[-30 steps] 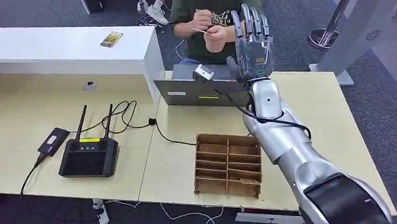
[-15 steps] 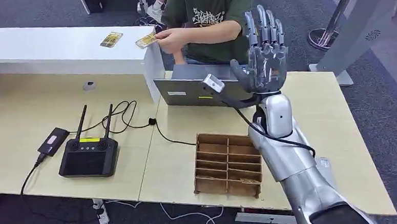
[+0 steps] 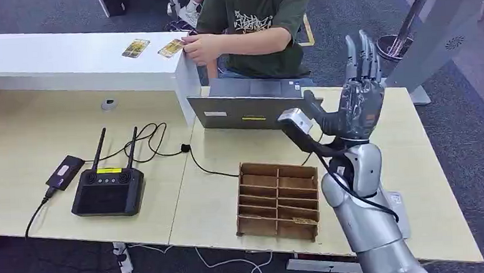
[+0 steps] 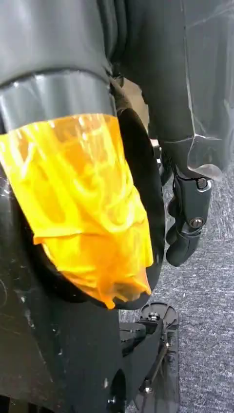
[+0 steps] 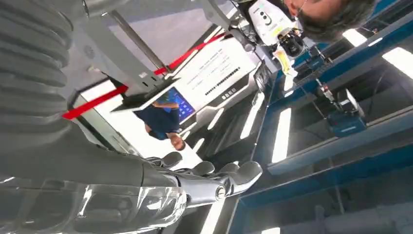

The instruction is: Pass the card to the sensor for recognition and then transmit it.

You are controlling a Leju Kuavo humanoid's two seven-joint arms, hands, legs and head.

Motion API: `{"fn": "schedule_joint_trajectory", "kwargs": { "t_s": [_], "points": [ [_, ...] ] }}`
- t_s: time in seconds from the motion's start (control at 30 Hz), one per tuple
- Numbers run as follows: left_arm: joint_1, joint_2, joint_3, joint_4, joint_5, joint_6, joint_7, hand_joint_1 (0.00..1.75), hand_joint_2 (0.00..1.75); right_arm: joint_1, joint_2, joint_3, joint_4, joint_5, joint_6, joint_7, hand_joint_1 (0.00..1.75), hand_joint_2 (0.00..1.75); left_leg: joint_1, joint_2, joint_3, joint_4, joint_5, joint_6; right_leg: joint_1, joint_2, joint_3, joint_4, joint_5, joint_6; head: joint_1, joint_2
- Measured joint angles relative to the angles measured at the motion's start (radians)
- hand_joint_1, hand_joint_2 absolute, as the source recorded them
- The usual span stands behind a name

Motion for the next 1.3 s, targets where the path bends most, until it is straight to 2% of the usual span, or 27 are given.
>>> {"fn": "schedule_joint_trajectory", "kwargs": {
  "t_s": [0.1,0.2,0.43,1.0,1.3],
  "points": [
    [0.002,0.000,0.012,0.000,0.007,0.002,-0.006,0.00,0.00,0.050,-0.006,-0.016,-0.039,-0.050,0.001,-0.018,0.00,1.75,0.000,0.000,0.000,0.000,0.000,0.000,0.000,0.000,0.000,0.000,0.000,0.000,0.000,0.000],
    [0.003,0.001,0.021,0.000,0.013,0.003,-0.010,0.00,0.00,0.093,-0.013,-0.026,-0.071,-0.155,0.005,-0.045,0.00,1.75,0.000,0.000,0.000,0.000,0.000,0.000,0.000,0.000,0.000,0.000,0.000,0.000,0.000,0.000],
    [0.008,0.003,0.053,0.000,0.017,0.005,-0.026,0.00,0.00,0.180,-0.028,-0.031,-0.125,-0.372,0.065,-0.113,0.00,1.75,0.000,0.000,0.000,0.000,0.000,0.000,0.000,0.000,0.000,0.000,0.000,0.000,0.000,0.000],
    [0.015,0.003,0.092,0.001,0.024,0.014,-0.043,0.00,0.00,0.405,-0.045,-0.071,-0.216,-0.420,0.069,-0.135,0.00,1.75,0.000,0.000,-0.001,0.000,-0.001,0.001,0.000,0.000,0.000,0.000,-0.001,0.000,0.000,0.000],
    [0.015,0.003,0.094,0.002,0.026,0.016,-0.044,0.00,0.00,0.431,-0.050,-0.080,-0.229,-0.419,0.066,-0.136,0.00,1.75,0.000,0.000,-0.001,0.000,-0.001,0.001,0.000,0.000,0.000,0.000,-0.001,0.000,0.000,0.000]
  ]
}}
